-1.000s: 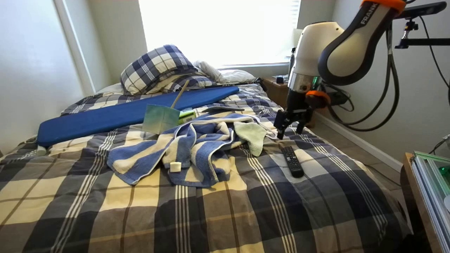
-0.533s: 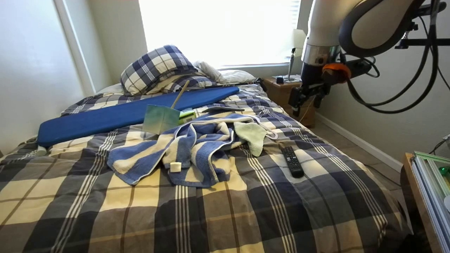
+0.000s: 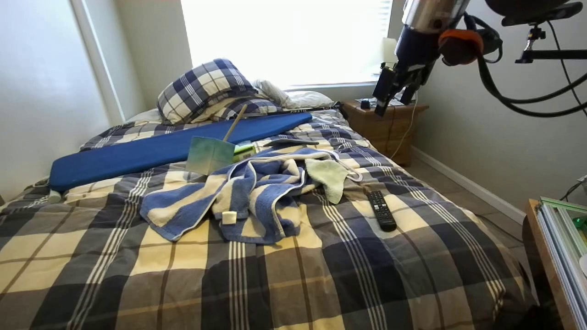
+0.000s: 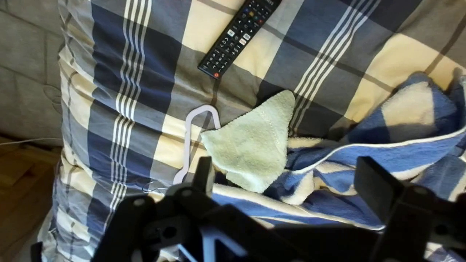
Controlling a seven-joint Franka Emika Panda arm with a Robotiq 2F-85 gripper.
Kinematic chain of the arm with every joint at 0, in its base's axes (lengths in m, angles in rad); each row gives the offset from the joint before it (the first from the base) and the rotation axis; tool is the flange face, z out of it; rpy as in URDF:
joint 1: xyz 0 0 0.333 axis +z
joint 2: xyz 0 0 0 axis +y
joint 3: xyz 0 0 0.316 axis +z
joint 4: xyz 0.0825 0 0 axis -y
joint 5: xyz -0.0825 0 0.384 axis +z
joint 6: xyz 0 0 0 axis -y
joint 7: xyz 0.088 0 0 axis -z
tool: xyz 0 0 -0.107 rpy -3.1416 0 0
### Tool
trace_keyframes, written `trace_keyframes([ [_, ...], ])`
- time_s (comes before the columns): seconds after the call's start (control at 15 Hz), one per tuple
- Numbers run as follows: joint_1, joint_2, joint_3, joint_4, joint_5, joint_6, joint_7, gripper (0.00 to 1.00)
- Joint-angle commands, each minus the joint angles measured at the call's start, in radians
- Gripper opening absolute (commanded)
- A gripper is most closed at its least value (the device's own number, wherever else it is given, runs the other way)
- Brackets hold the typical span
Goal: Use the small towel to wipe the remote control.
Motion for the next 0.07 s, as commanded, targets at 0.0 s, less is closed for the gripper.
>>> trace_keyframes([
  [0.0,0.019,0.001,-0.023,0.002,-0.014,-0.005,0.006,1.0],
])
